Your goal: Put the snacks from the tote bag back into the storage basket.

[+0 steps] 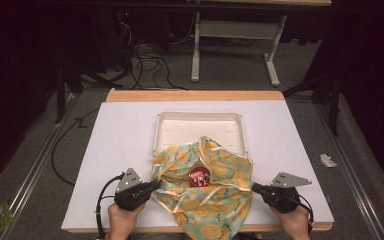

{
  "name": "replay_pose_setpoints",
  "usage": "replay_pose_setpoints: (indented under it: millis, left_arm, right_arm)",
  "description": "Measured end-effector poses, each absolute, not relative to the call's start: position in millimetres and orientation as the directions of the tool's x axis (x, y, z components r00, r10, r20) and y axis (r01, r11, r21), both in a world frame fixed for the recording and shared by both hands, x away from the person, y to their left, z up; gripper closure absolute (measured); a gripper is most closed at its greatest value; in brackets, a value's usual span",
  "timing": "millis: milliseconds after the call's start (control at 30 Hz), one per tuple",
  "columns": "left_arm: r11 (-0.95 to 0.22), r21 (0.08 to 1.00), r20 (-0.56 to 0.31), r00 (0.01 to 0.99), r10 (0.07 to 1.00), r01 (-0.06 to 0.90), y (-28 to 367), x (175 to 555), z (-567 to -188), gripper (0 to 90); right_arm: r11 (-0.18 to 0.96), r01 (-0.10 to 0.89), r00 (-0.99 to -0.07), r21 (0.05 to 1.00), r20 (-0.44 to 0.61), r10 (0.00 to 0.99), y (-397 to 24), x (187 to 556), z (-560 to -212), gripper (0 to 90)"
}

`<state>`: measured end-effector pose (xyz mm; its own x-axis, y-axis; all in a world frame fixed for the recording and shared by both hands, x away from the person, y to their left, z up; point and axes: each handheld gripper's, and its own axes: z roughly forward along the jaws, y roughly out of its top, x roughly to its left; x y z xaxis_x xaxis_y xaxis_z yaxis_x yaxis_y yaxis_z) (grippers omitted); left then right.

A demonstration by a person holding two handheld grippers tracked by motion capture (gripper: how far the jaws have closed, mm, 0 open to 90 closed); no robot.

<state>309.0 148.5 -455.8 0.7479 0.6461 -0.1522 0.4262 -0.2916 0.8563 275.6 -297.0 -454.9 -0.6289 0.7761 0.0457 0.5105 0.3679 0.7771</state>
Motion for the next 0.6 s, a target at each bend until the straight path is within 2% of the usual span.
replay_pose_setpoints:
  millis: [367,600]
  left_arm:
    - [-0.306,0.848,-0.147,0.748,0.647,0.432,147,308,-460,89.7]
    - [-0.312,0.847,-0.145,0.751,0.644,0.431,146,308,-460,89.7]
  right_arm:
    - [0.389,0.554,-0.604,0.736,0.034,0.796,-293,281,-471,90.0]
    - [0.372,0.526,-0.598,0.765,0.022,0.802,-293,274,-462,82.4]
